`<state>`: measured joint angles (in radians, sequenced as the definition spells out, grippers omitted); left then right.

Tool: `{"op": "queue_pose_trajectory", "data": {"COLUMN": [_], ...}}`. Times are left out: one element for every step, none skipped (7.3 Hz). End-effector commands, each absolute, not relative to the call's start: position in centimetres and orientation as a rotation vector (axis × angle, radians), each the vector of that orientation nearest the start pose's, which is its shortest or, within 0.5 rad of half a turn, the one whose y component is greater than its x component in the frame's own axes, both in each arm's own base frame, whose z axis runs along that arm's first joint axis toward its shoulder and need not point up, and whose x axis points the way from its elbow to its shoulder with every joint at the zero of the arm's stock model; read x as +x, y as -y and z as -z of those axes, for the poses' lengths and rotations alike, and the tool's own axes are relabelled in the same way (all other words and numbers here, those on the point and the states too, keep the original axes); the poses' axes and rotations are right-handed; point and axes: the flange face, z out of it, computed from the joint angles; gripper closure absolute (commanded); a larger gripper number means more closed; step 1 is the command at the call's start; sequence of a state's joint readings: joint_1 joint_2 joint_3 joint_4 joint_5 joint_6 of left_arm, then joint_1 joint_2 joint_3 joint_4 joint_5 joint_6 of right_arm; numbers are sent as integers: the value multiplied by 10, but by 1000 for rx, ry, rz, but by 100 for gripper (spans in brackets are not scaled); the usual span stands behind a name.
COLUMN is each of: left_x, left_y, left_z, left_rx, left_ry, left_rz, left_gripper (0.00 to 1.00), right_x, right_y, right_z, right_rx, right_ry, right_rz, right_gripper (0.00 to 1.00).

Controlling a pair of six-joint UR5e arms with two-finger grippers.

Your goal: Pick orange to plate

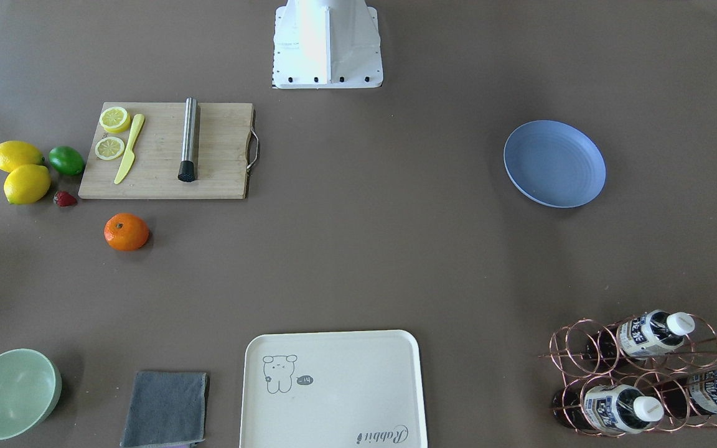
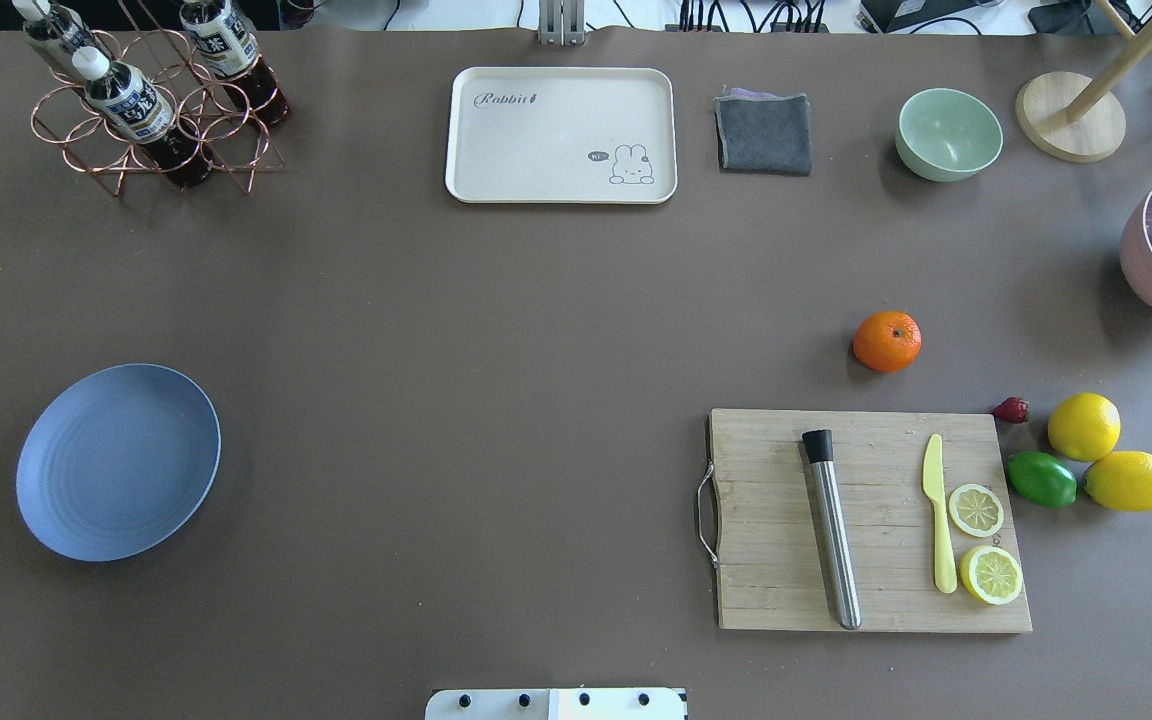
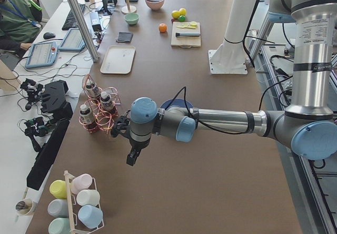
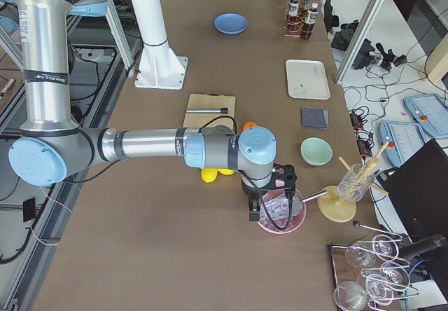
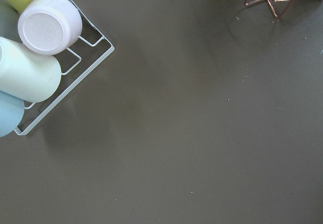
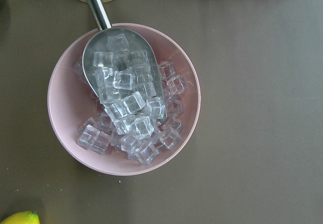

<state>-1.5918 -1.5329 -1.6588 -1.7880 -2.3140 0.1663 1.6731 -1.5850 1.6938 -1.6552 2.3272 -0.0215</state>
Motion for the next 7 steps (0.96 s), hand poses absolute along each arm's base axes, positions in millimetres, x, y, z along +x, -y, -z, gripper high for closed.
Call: {"op": "queue_pose_trajectory", "data": {"left_x": [-74, -74, -74, -74, -74, -74, -74], "left_y": [496, 496, 498, 509, 513, 513, 509], "left_z": [-607, -603, -602, -598, -596, -595, -599], "left_rx": [331, 339, 342, 347, 351, 353, 346], "left_ry": [-712, -711, -710, -709, -710, -709, -712], "left_rz": [-246, -247, -249, -252, -253, -254, -251], "left_gripper": [2, 2, 2, 2, 2, 2, 2], "right_x": [113, 113, 113, 113, 113, 112, 113], "right_y": [477, 477, 475, 475, 475, 474, 474], "right_z": [-612, -613, -609, -612, -613, -618, -626], "right_rx": [75, 75, 83, 75, 74, 61, 48], "right_ry": [767, 767, 768, 767, 764, 768, 764], "right_rz": [-61, -58, -55, -58, -58, -69, -71], "right_gripper": [0, 0, 0, 0, 0, 0, 0]}}
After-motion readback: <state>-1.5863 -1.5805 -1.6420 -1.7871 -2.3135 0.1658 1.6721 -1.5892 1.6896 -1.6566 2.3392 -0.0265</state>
